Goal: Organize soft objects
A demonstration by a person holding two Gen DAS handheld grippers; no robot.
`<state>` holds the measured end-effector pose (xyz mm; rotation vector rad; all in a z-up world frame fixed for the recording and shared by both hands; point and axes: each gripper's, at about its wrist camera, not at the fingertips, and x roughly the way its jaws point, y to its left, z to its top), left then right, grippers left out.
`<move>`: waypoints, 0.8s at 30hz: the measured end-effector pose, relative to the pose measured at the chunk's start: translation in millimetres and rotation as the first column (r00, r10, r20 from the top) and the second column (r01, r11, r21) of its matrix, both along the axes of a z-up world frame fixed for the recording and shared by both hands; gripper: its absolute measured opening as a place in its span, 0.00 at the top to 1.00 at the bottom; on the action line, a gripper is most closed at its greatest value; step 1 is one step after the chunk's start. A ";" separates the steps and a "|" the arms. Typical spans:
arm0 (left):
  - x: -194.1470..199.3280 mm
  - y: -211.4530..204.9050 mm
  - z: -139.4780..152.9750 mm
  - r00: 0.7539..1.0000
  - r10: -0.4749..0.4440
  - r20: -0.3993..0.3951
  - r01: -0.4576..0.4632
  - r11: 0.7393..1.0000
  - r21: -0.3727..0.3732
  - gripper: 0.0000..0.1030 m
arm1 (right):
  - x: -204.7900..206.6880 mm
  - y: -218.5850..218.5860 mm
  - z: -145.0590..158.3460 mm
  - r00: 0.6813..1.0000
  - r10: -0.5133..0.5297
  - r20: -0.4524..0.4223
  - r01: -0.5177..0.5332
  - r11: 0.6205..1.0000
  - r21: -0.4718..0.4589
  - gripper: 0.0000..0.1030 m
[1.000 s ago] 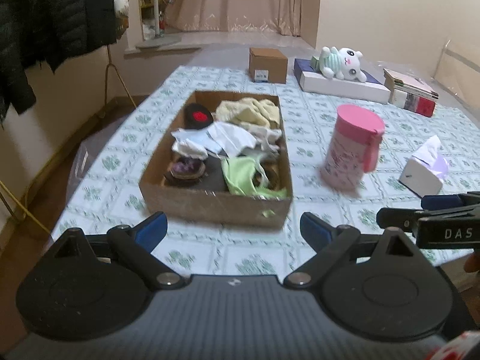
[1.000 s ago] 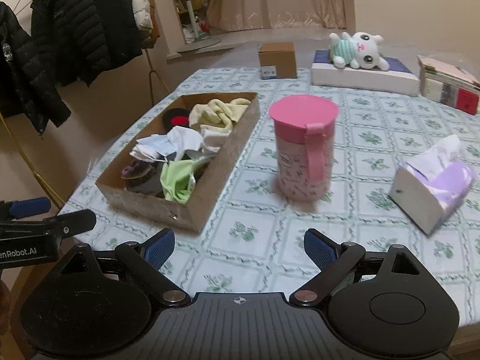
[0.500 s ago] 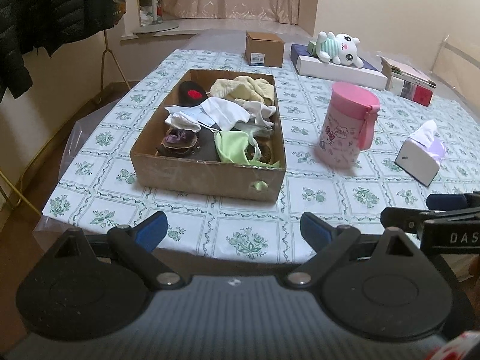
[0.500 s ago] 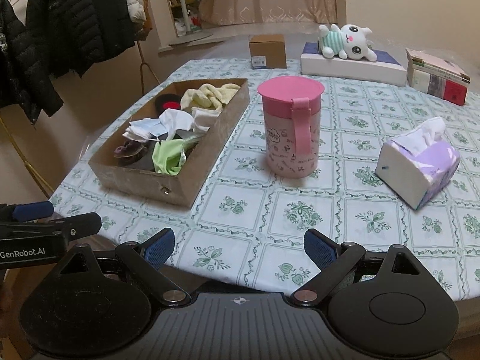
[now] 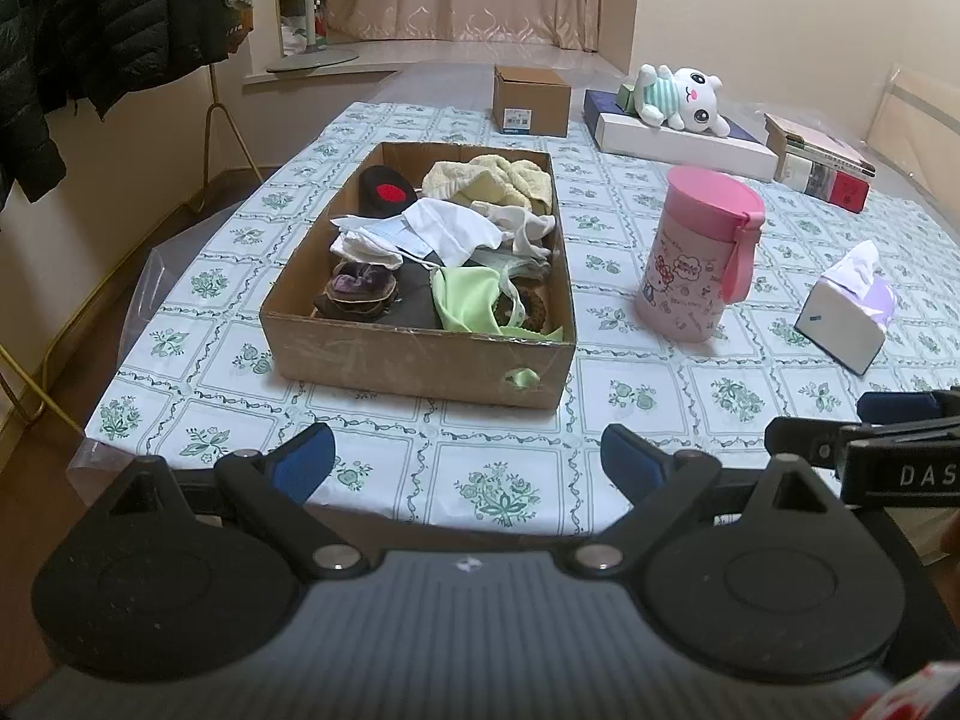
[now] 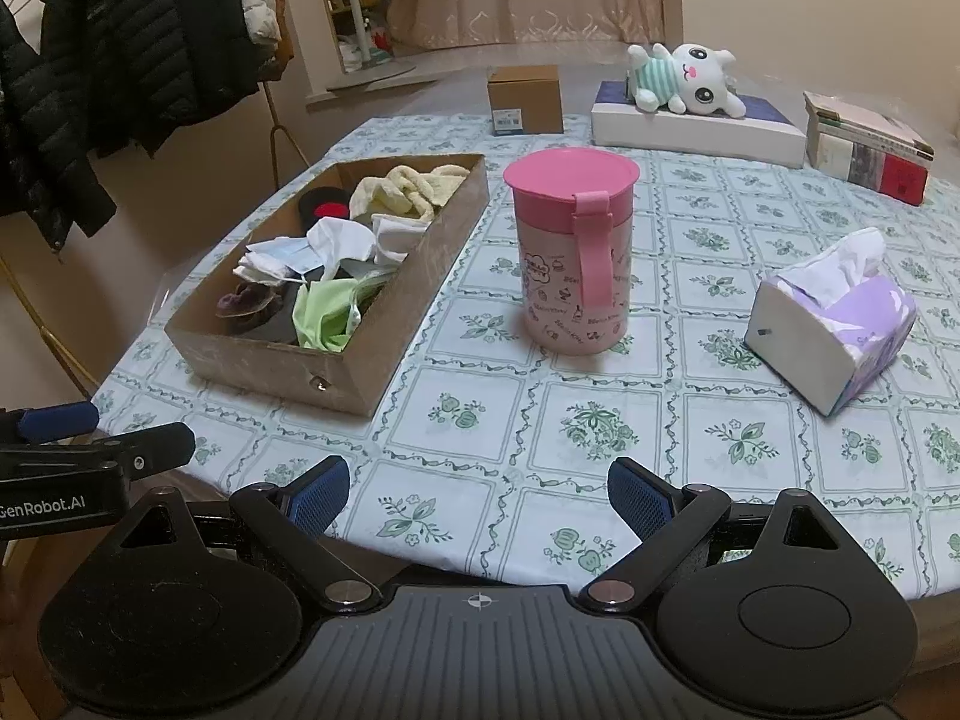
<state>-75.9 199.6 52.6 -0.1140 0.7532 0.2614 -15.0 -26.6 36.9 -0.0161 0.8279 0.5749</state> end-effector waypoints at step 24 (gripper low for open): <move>10.7 -1.0 11.9 0.999 -0.038 0.033 0.037 0.999 0.036 0.08 | 4.5 -2.4 7.5 0.999 -0.028 0.022 0.027 1.000 0.016 0.10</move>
